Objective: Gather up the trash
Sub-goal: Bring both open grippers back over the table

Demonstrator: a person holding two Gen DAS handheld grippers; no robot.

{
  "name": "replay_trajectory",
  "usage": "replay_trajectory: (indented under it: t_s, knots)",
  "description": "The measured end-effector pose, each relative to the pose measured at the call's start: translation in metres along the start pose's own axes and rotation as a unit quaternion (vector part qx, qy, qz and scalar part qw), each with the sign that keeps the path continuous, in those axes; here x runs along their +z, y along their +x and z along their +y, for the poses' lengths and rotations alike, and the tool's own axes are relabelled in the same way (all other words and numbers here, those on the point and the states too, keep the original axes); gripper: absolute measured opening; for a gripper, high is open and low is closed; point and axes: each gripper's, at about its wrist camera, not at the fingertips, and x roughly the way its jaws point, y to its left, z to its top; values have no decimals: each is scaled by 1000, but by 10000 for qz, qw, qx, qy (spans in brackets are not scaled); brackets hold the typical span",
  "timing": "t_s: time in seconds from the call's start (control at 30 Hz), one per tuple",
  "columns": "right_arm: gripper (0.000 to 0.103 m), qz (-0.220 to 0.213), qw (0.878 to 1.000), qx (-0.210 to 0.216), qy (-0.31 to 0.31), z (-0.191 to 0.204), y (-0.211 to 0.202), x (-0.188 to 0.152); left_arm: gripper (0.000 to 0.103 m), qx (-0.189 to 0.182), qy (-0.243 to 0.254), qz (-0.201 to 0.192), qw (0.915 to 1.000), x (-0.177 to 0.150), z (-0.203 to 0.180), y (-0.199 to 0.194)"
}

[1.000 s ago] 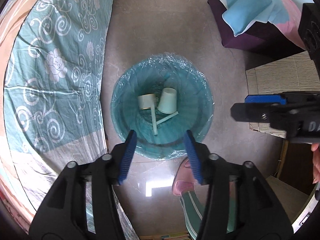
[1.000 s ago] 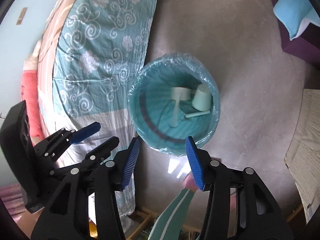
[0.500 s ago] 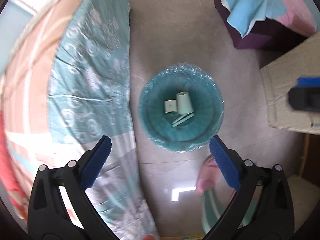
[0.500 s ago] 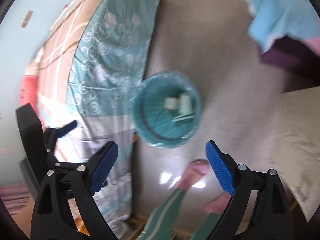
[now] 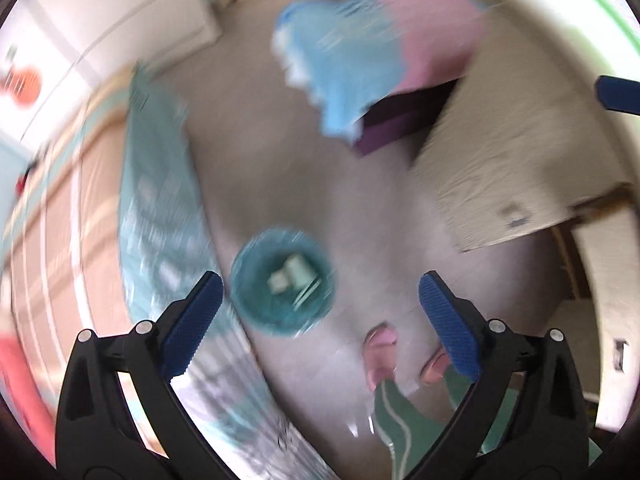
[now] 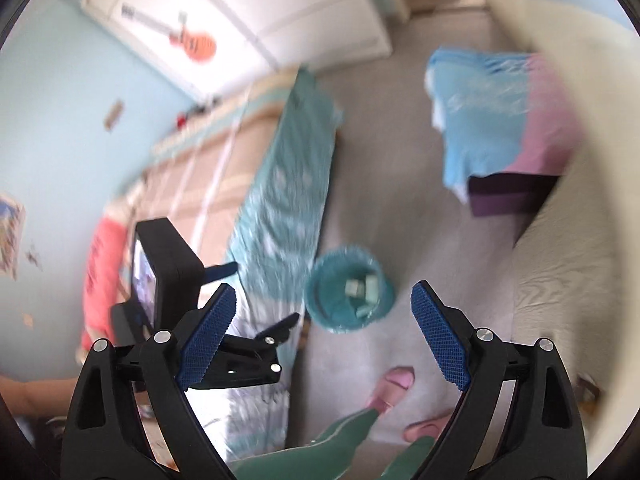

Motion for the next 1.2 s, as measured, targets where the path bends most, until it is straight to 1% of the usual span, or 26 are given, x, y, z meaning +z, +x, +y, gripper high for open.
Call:
replay_trajectory:
  t_s: [0.07, 0.1, 0.17, 0.2, 0.27, 0.3, 0.33, 0.4, 0.47, 0.53, 0.6, 0.7, 0.73, 0.8, 0.83, 0.9, 1.03, 1.1, 1.2]
  knots:
    - [89, -347, 9991, -78, 241, -17, -45, -11, 96, -257, 262, -318, 9988, 18, -25, -28]
    - [89, -520, 9976, -222, 389, -30, -72, -21, 96, -423, 404, -518, 9969, 29, -39, -43]
    - [89, -763, 9936, -596, 587, -48, -112, -39, 96, -715, 651, -912, 9911, 46, -67, -69]
    - [89, -909, 9896, -887, 675, -60, -137, -53, 96, -813, 790, -1109, 9874, 55, -84, -82]
    - [89, -1140, 9813, -1315, 820, -78, -173, -77, 96, -763, 1113, -1375, 9813, 69, -120, -101]
    - [89, -1262, 9760, -1516, 922, -88, -190, -90, 96, -795, 1382, -1489, 9759, 75, -143, -110]
    - [89, -1376, 9701, -1686, 1074, -101, -211, -106, 96, -880, 1616, -1507, 9713, 80, -163, -115]
    - [89, -1563, 9601, -1882, 1357, -123, -242, -132, 96, -999, 2052, -1538, 9614, 88, -208, -125]
    - [89, -1742, 9483, -2110, 1607, -144, -273, -159, 96, -1065, 2484, -1704, 9476, 89, -250, -136]
    - [89, -1902, 9372, -2318, 1779, -160, -300, -185, 96, -1210, 2938, -1864, 9297, 90, -292, -145]
    - [89, -2024, 9274, -2477, 1940, -175, -327, -210, 96, -1339, 3228, -1946, 9165, 92, -336, -154]
    - [89, -2127, 9153, -2678, 2126, -201, -365, -249, 96, -1632, 3505, -2043, 8993, 91, -393, -163]
    - [89, -2158, 9118, -2734, 2175, -207, -372, -256, 96, -1716, 3588, -2034, 8947, 90, -409, -166]
    - [89, -2212, 9022, -2901, 2300, -216, -391, -280, 96, -1787, 3731, -2003, 8881, 86, -449, -173]
    - [89, -2233, 8965, -3005, 2369, -228, -400, -290, 96, -1882, 3796, -2014, 8831, 84, -467, -174]
    - [89, -2253, 8840, -3239, 2506, -238, -414, -311, 96, -1960, 3896, -2024, 8768, 85, -496, -174]
    - [89, -2308, 8508, -3679, 2958, -264, -444, -370, 96, -1979, 4140, -2002, 8656, 77, -555, -166]
    - [89, -2296, 8332, -3828, 3264, -279, -459, -399, 96, -1889, 4245, -2005, 8625, 75, -577, -157]
    - [89, -2275, 8095, -4014, 3630, -293, -478, -443, 96, -1864, 4331, -1872, 8618, 73, -603, -141]
